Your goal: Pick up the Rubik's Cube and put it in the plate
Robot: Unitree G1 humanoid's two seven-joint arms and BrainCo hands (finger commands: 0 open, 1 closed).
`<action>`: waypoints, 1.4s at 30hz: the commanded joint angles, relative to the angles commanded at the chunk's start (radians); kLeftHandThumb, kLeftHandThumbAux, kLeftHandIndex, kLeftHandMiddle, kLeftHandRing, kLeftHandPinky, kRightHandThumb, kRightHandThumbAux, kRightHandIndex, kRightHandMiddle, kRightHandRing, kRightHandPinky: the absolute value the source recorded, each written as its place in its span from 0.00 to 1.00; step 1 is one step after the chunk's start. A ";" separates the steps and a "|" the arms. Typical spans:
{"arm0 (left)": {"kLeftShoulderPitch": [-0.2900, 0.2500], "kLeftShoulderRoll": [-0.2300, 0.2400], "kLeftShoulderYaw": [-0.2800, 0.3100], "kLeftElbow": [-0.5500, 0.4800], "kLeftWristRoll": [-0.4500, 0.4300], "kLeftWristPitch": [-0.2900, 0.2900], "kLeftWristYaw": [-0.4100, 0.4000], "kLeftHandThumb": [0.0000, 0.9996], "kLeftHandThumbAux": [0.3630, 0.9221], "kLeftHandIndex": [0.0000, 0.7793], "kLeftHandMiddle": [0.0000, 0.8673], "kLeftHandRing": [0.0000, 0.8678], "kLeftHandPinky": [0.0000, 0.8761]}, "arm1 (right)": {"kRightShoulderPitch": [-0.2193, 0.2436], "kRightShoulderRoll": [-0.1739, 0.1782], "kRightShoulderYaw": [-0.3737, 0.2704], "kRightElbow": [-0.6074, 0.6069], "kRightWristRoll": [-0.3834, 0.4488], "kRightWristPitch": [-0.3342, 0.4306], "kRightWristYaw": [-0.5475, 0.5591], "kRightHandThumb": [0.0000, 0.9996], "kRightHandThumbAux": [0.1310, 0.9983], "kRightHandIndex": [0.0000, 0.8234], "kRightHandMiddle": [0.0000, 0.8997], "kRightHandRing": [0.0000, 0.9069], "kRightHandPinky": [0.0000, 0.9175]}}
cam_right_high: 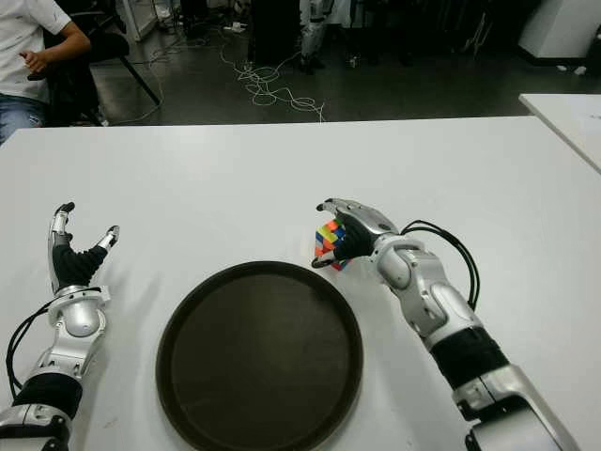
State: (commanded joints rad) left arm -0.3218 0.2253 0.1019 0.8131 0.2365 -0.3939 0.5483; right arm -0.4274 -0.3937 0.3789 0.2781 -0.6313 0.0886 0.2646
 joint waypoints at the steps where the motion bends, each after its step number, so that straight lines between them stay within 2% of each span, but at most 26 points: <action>1: 0.000 0.000 0.001 -0.001 0.000 0.002 0.000 0.00 0.56 0.00 0.00 0.00 0.04 | 0.000 -0.001 0.000 -0.002 0.001 0.003 0.004 0.00 0.58 0.00 0.00 0.00 0.02; 10: -0.002 -0.002 0.006 0.004 -0.007 -0.001 -0.003 0.00 0.58 0.00 0.00 0.00 0.01 | -0.006 -0.008 0.005 0.019 0.002 -0.006 0.014 0.00 0.59 0.00 0.00 0.00 0.00; 17: -0.002 0.002 0.004 0.008 -0.005 -0.015 -0.008 0.00 0.59 0.01 0.00 0.00 0.03 | -0.013 -0.008 0.010 0.041 0.001 -0.003 0.023 0.00 0.60 0.00 0.00 0.00 0.00; 33: 0.002 0.003 0.001 0.000 0.008 -0.006 0.004 0.00 0.51 0.00 0.00 0.00 0.01 | -0.003 -0.002 0.003 0.052 0.013 -0.026 -0.002 0.00 0.61 0.00 0.00 0.00 0.00; 42: 0.002 0.001 0.004 0.001 0.002 -0.018 0.000 0.00 0.50 0.00 0.00 0.00 0.04 | -0.008 0.001 0.008 0.073 0.009 -0.020 -0.001 0.00 0.61 0.00 0.00 0.00 0.00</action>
State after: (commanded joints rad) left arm -0.3194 0.2259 0.1062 0.8146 0.2384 -0.4117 0.5487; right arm -0.4355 -0.3926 0.3865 0.3513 -0.6225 0.0688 0.2637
